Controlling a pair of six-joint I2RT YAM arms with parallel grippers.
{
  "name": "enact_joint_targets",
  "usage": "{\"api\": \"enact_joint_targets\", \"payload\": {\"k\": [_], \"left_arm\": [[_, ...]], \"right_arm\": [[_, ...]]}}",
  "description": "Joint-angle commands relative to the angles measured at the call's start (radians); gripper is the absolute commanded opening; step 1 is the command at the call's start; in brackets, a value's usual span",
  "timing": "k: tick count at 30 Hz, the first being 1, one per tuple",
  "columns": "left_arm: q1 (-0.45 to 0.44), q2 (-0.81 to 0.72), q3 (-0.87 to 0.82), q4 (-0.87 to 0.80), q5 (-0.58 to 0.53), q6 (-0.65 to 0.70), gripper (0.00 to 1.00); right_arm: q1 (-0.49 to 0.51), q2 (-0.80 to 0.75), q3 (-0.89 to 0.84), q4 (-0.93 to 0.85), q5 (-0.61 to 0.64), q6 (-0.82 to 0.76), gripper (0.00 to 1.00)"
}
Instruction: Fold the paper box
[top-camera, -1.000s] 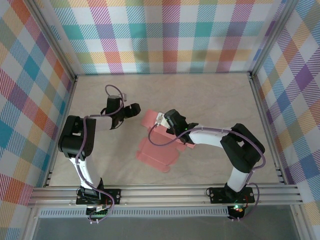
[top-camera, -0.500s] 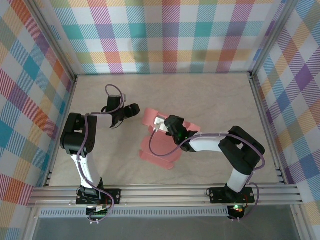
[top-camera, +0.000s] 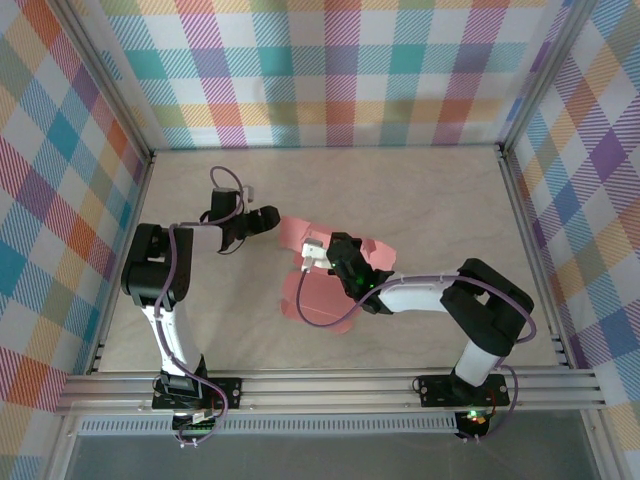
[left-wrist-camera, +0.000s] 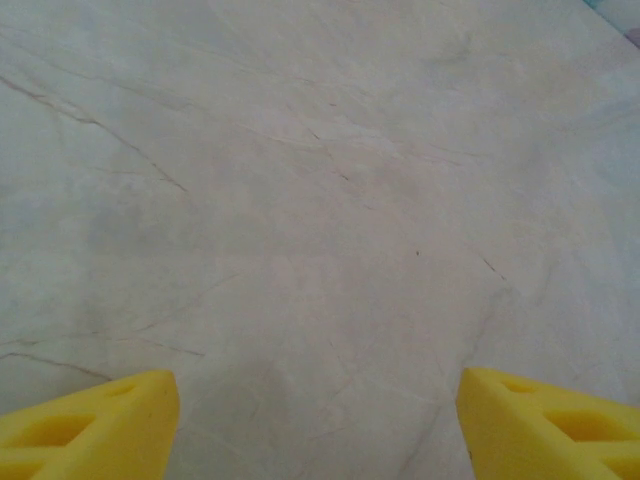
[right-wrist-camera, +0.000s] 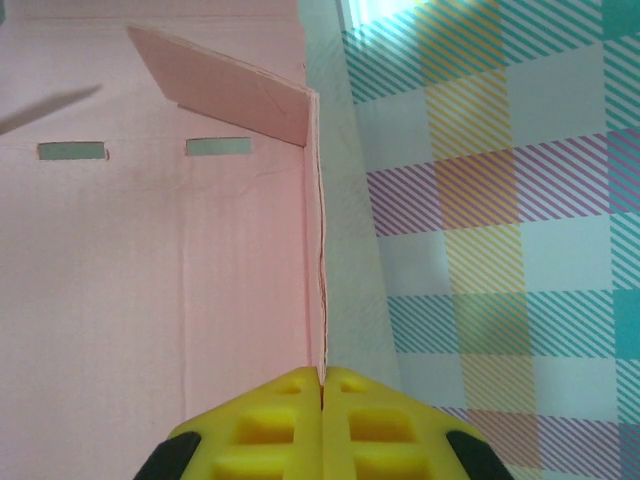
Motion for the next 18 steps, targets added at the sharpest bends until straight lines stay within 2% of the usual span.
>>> {"api": "enact_joint_targets", "payload": {"k": [1, 9, 18], "left_arm": [[-0.020, 0.001, -0.020, 0.043, 0.154, 0.059, 0.72], [-0.054, -0.103, -0.094, 0.029, 0.231, 0.211, 0.73], [-0.092, -0.169, -0.157, 0.069, 0.265, 0.253, 0.72]], "right_arm": [[0.004, -0.035, -0.007, 0.054, 0.016, -0.005, 0.00], [0.000, -0.036, 0.002, 0.038, 0.008, 0.024, 0.00], [-0.013, -0.041, 0.001, 0.011, -0.002, 0.052, 0.00]]}}
